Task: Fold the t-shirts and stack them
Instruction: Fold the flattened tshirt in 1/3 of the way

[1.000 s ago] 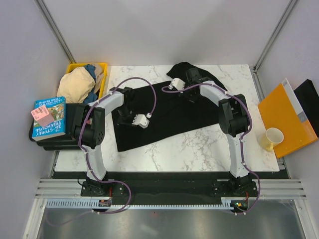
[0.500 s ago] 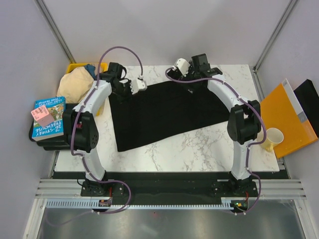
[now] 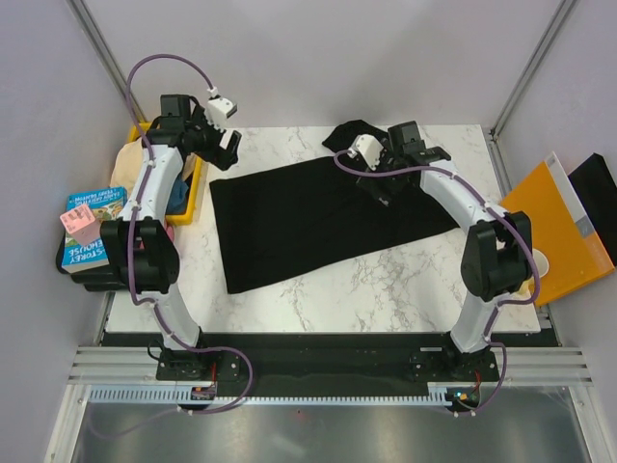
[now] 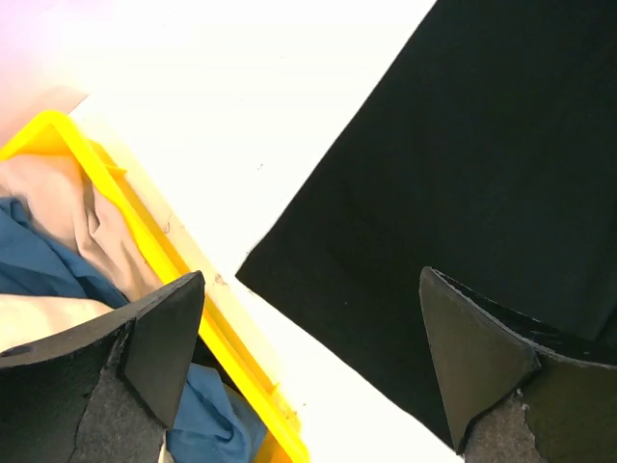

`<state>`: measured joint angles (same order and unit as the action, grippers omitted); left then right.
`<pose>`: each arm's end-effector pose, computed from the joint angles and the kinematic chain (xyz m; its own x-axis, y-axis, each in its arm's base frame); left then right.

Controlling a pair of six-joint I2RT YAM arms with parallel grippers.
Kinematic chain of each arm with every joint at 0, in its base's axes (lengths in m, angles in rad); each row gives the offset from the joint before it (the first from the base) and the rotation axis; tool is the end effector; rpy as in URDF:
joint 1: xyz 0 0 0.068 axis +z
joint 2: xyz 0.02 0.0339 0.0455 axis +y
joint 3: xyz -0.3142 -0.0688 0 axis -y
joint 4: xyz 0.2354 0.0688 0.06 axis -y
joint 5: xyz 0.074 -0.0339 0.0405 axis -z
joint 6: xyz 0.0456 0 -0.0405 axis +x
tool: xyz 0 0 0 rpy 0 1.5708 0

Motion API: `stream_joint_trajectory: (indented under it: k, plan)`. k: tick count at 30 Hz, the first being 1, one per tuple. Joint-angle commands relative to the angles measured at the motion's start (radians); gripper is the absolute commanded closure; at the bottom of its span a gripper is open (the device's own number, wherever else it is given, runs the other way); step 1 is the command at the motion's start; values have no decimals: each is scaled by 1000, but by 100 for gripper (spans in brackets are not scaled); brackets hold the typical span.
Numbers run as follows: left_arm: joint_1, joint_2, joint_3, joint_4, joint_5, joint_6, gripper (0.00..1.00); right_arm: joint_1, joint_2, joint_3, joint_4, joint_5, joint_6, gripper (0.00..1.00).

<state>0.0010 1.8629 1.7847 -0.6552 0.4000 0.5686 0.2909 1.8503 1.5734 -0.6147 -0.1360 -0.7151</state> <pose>0.4360 -0.0173 0.3782 -0.4088 0.4955 -0.7664 0.6034 0.7767 0.1804 0.4048 0.1276 0.3161 -0.3230 -0.7748 -0.5435 -0.7649 0.5519 -0.3322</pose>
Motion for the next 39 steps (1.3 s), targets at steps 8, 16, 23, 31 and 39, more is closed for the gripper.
stream_joint_trajectory:
  k: [8, 16, 23, 31, 39]
  plan:
    - [-4, -93, -28, 85, 34, -133, 0, 5, -100, -76, -43, -83, -40, 2]
    - [-3, -107, -50, 104, 7, -151, 0, 22, -31, -32, -114, -51, -58, 2]
    - [-2, -117, -68, 132, -16, -154, 0, 65, 90, 126, -310, -175, -110, 2]
    - [-2, -103, -54, 138, -3, -145, 0, 106, 219, 188, -309, -205, -70, 2]
    - [-2, -119, -83, 144, 3, -133, 0, 106, 146, 67, -62, -88, 11, 2]
